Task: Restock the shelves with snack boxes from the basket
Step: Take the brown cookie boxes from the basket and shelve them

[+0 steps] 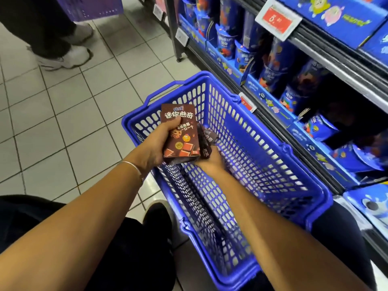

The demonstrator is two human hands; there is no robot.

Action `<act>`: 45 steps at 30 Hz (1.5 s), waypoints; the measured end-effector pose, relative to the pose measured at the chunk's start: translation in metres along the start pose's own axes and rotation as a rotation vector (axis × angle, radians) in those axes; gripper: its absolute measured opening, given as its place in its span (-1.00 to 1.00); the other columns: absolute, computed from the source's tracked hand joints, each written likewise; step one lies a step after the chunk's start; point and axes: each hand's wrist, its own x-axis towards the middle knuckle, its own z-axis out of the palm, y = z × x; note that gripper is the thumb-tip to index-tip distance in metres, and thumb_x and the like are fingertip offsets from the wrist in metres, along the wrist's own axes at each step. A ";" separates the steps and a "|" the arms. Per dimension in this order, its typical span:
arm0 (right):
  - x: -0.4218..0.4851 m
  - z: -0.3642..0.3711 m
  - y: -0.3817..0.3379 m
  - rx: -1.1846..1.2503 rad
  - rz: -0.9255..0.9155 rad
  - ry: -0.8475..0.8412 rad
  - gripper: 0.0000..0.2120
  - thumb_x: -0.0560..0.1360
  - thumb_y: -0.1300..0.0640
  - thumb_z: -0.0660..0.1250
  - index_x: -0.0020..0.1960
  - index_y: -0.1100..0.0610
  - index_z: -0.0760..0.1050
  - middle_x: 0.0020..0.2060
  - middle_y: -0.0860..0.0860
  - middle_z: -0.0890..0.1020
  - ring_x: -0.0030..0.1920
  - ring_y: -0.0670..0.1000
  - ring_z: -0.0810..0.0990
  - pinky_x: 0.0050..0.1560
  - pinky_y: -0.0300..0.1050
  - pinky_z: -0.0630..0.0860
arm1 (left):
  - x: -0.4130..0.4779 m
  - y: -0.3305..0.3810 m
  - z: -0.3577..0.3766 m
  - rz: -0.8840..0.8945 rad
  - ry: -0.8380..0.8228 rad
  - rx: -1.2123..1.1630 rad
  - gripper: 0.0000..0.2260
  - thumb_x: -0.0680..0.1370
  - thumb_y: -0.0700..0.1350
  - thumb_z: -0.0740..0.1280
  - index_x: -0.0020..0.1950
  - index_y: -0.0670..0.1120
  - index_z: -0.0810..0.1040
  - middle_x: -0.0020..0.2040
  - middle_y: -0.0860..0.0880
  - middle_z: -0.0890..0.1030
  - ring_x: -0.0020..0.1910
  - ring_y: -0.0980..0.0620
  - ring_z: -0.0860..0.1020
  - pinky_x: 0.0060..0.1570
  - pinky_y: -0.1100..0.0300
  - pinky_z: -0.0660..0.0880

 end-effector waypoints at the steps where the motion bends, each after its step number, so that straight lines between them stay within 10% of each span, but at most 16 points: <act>1: -0.003 0.000 0.001 -0.081 0.014 0.024 -0.41 0.39 -0.02 0.56 0.35 0.09 0.47 0.25 0.11 0.63 0.29 0.16 0.57 0.30 0.04 0.49 | -0.004 0.003 0.002 0.007 -0.009 -0.006 -0.58 0.57 0.14 0.49 0.26 -0.12 0.55 -0.09 -0.13 0.79 -0.19 -0.11 0.78 -0.29 0.00 0.68; 8: -0.025 -0.028 -0.008 0.441 0.083 0.176 -0.62 0.54 0.07 0.36 0.32 0.14 0.40 0.32 0.17 0.54 0.23 0.23 0.59 0.25 0.07 0.54 | -0.028 0.030 0.008 0.046 -0.075 -0.016 -0.61 0.57 0.13 0.48 0.20 -0.15 0.62 -0.07 -0.15 0.78 -0.21 -0.12 0.77 -0.29 -0.02 0.69; 13: -0.058 -0.061 -0.036 0.760 -0.054 0.106 -0.93 0.58 0.13 0.31 0.03 -0.03 0.49 -0.01 0.03 0.65 -0.04 0.21 0.67 0.04 0.09 0.62 | -0.040 0.036 0.011 -0.006 -0.159 -0.163 -0.64 0.50 0.17 0.51 -0.02 -0.14 0.72 -0.09 -0.14 0.77 -0.21 -0.15 0.76 -0.22 -0.16 0.69; 19: -0.077 -0.083 -0.048 0.709 -0.074 0.044 -0.74 0.61 0.12 0.29 0.28 0.12 0.47 0.11 0.13 0.66 0.06 0.23 0.68 0.05 0.09 0.63 | -0.049 0.026 0.034 -0.011 -0.324 -0.289 -0.58 0.53 0.18 0.48 0.19 -0.12 0.67 0.06 -0.14 0.75 -0.05 -0.15 0.74 0.14 -0.22 0.64; 31: -0.071 -0.083 -0.040 0.553 -0.048 -0.143 -0.61 0.68 0.00 0.10 0.46 0.09 0.34 0.27 0.10 0.61 -0.11 0.06 0.71 0.10 0.09 0.58 | -0.035 0.005 0.032 -0.026 -0.354 -0.239 -0.49 0.38 0.36 0.50 -0.08 -0.10 0.81 0.05 -0.10 0.75 0.00 -0.14 0.74 0.32 -0.21 0.46; 37: -0.056 -0.077 -0.031 0.501 0.004 -0.224 -0.48 0.64 -0.34 -0.07 0.31 -0.10 0.49 0.05 -0.09 0.69 0.06 -0.02 0.69 0.09 0.01 0.54 | -0.027 -0.008 0.020 0.032 -0.289 -0.327 -0.46 0.44 0.25 0.53 0.25 -0.09 0.63 0.09 -0.10 0.75 0.02 -0.13 0.75 0.25 -0.21 0.56; 45: -0.004 -0.017 -0.001 0.305 0.375 -0.093 -0.42 0.61 -0.06 0.33 0.49 0.23 0.32 0.41 0.20 0.47 0.36 0.21 0.49 0.33 0.19 0.48 | -0.009 0.009 0.016 0.122 -0.178 -0.372 -0.41 0.52 0.22 0.46 0.45 -0.07 0.57 0.18 -0.11 0.74 0.12 -0.13 0.71 0.26 -0.16 0.58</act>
